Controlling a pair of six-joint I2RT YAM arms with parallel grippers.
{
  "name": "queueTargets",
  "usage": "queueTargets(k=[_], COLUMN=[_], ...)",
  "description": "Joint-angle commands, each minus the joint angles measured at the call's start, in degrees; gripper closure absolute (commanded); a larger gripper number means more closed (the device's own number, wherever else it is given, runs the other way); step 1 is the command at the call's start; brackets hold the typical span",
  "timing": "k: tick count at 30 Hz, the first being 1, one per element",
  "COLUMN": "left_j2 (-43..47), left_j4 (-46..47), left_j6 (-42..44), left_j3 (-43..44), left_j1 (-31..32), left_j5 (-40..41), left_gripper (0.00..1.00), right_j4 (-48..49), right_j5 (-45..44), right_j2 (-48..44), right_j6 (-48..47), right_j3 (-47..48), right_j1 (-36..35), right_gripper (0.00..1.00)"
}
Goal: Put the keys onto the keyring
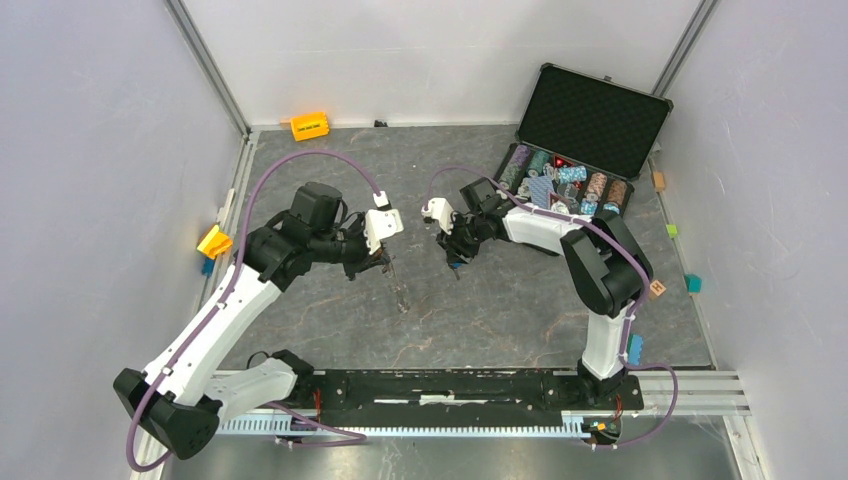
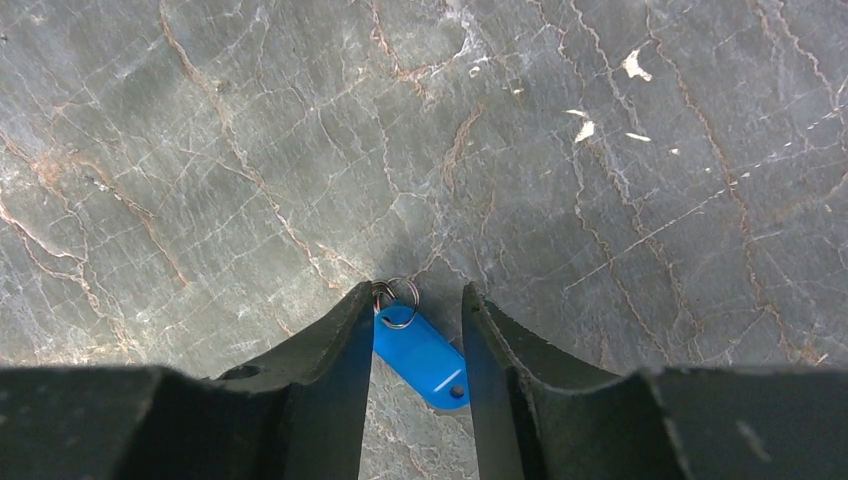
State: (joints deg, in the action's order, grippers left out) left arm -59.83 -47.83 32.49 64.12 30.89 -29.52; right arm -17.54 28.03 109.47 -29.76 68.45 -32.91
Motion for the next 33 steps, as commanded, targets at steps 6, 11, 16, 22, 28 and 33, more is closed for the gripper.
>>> queueTargets(k=[6,11,16,22,28,33], left_j2=[1.2,1.4,1.3,1.5,1.4,1.6], left_j4=[2.7,2.6,2.7,2.7,2.7,2.7], left_j6=[0.3,0.3,0.3,0.2,0.3,0.3], left_j3=[0.0,-0.1,-0.2,-0.3,-0.4,-0.4], left_j1=[0.0,0.0,0.0,0.0,0.0,0.0], left_j5=[-0.8,-0.7,-0.7,-1.0,-1.1,-1.1], left_gripper=[0.98,0.98,0.98,0.98,0.98,0.98], right_j4=[0.0,-0.3,-0.3,-0.4,-0.7,-1.2], right_j5=[1.0,1.5,1.6,1.8,2.6,2.6], right_j2=[0.5,0.6,0.8,1.3,1.4,0.8], right_j6=[0.4,0.7,0.7,0.8,1.2,1.3], right_j3=[1.6,1.6,1.3,1.3,1.3,2.1], right_j1=[-0.1,-0.1,-0.1,-0.1,-0.1,-0.1], right_gripper=[0.6,0.64,0.65,0.67,0.71,0.77])
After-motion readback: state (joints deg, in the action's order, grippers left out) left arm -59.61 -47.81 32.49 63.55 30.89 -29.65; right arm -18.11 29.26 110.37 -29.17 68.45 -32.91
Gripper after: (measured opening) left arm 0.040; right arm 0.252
